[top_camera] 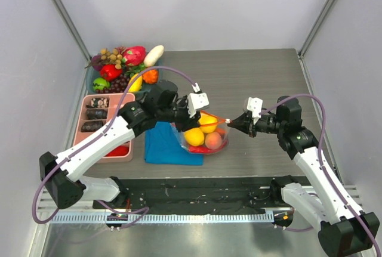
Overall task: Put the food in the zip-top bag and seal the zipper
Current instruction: Zip the zipper food storage bag at the center of the board, then pick up the zipper food storage bag at the center of the board.
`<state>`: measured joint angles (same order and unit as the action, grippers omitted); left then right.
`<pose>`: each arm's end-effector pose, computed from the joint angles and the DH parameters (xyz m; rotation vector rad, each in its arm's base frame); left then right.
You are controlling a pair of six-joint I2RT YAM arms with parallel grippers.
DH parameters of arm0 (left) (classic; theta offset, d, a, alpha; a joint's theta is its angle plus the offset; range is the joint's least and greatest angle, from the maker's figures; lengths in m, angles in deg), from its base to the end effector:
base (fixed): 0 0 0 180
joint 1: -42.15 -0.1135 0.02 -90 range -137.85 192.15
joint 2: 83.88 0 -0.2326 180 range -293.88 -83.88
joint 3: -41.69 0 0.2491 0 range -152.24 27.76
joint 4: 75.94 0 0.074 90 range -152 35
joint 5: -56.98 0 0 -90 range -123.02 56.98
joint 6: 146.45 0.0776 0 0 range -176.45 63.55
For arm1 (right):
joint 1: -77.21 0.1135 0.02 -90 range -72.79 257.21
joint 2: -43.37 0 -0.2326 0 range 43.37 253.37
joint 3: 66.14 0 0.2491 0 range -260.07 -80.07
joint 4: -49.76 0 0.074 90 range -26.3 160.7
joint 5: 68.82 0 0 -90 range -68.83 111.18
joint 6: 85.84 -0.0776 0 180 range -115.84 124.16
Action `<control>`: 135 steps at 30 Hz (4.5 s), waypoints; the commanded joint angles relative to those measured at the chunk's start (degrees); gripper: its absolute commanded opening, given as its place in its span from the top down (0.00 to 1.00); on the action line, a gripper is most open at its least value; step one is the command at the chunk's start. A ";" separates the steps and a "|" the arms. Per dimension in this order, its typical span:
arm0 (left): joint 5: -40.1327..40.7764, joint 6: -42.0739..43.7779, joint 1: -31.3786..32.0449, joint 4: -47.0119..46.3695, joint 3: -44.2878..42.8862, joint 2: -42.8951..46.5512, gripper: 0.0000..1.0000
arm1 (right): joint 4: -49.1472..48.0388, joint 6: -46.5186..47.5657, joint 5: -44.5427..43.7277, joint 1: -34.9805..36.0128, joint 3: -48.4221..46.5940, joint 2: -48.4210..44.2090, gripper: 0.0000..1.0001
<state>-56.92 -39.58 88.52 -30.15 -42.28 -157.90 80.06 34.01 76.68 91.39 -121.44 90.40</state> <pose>0.1972 -0.2525 0.2953 1.3687 1.7648 -0.7435 0.1950 0.1152 0.2753 -1.2260 1.3837 0.7480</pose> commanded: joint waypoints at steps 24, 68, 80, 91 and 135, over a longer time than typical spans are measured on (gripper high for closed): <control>-5.10 7.57 8.03 -9.80 -16.36 -15.10 0.62 | -0.98 -3.92 -1.36 0.59 -3.72 -0.71 0.99; -3.61 9.85 -7.51 9.71 -3.53 -2.80 0.91 | -2.21 -7.17 -10.33 0.85 -3.29 -0.27 0.99; -2.82 15.39 -14.28 16.30 -0.18 2.04 0.91 | -1.07 -6.47 -13.14 0.33 -3.81 -1.32 0.99; -1.59 23.30 -20.62 22.19 1.92 5.20 0.91 | -0.10 -6.03 -13.32 -0.55 -4.07 -2.02 0.99; 3.51 8.01 1.53 12.70 -15.91 -13.25 1.00 | -0.89 -13.85 -12.18 -0.99 -3.81 -5.01 0.99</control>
<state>-50.56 -31.17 90.14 -19.11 -52.27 -170.45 81.89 22.14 64.99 90.58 -124.02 87.62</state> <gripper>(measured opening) 0.122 0.015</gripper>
